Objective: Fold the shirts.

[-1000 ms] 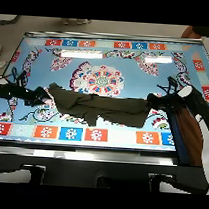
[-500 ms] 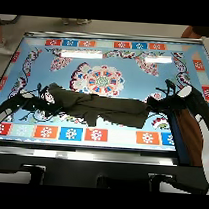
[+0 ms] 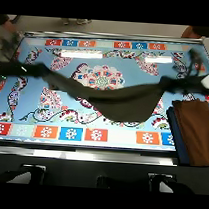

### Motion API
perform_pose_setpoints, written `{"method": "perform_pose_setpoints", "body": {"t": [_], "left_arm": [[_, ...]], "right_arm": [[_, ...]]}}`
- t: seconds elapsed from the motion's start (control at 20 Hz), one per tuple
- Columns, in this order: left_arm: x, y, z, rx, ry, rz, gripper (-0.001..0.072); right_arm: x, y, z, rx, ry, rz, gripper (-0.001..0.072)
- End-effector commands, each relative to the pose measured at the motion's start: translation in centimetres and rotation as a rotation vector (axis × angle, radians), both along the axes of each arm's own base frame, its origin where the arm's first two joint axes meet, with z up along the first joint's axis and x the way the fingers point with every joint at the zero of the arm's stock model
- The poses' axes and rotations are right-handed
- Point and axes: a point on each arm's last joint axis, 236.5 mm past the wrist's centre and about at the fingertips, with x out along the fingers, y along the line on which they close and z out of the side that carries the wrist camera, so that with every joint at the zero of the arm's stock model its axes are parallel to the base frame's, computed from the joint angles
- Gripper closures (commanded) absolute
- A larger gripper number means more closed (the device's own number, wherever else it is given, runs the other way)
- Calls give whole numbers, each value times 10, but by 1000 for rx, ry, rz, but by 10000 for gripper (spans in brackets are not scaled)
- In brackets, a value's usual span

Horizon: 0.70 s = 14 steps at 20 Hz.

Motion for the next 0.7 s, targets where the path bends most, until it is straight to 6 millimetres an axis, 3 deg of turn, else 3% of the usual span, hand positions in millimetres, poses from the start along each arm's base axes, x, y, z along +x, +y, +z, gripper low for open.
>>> {"method": "perform_pose_setpoints", "body": {"t": [0.0,0.05,0.1,0.15,0.2,0.3,0.45,0.55,0.65], "left_arm": [[-106,35,253,102,-586,172,673],[-148,46,297,126,-696,253,673],[-186,54,325,137,-775,326,673],[-218,54,343,127,-831,368,673],[-241,49,351,115,-864,377,673],[-273,39,361,85,-913,378,673],[-285,38,371,78,-958,386,673],[-271,42,366,79,-932,388,672],[-240,51,352,91,-864,389,672]], "right_arm": [[-55,-24,219,-170,-572,-93,669],[-90,-28,269,-197,-705,-129,670],[-128,-28,308,-197,-815,-158,670],[-158,-25,329,-187,-885,-167,670],[-183,-22,339,-185,-922,-168,670],[-213,-18,342,-189,-931,-167,670],[-223,-24,334,-216,-897,-187,670],[-212,-29,317,-194,-819,-207,670],[-191,-31,296,-191,-729,-202,670]]}}
